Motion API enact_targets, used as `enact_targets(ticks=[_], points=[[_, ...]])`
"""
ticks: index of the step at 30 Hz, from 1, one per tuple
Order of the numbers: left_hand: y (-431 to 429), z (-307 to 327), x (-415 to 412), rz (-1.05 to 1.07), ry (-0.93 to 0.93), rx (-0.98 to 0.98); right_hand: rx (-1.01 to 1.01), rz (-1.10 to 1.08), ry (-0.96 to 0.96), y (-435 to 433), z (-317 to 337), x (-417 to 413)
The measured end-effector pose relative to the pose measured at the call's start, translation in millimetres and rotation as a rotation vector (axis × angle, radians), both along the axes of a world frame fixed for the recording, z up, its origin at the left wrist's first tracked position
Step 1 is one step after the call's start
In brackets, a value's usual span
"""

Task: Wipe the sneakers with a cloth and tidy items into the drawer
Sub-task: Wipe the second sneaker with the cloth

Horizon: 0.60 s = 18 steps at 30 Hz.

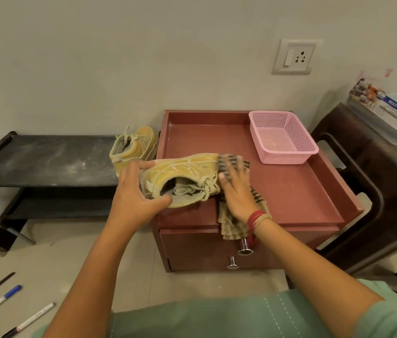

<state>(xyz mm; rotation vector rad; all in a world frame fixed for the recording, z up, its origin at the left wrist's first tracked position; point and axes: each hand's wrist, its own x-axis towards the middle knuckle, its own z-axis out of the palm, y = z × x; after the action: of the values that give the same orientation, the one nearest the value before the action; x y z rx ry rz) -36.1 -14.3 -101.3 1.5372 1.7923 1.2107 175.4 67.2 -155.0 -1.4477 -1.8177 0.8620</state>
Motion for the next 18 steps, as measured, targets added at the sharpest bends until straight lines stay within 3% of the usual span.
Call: enact_targets(ticks=[3, 7, 10, 12, 15, 18], points=[[-0.2, 1.0, 0.5, 0.003, -0.006, 0.002, 0.099, 0.137, 0.001, -3.6, 1.1, -5.9], [0.6, 0.9, 0.8, 0.011, 0.005, -0.003, -0.09, -0.07, 0.165, 9.5, 10.6, 3.2], [0.3, 0.4, 0.2, 0.012, 0.01, -0.001, -0.035, 0.099, 0.081, -4.9, 13.5, -3.3], [1.8, 0.2, 0.1, 0.015, 0.005, -0.002, -0.033, 0.159, 0.159, -5.8, 12.3, -3.3], [2.5, -0.3, 0.6, 0.006, 0.006, 0.004, -0.12, -0.062, 0.29, 8.5, 14.7, 7.3], [0.6, -1.5, 0.9, -0.005, 0.003, 0.003, -0.057, -0.026, 0.219, 5.1, 10.8, 3.7]])
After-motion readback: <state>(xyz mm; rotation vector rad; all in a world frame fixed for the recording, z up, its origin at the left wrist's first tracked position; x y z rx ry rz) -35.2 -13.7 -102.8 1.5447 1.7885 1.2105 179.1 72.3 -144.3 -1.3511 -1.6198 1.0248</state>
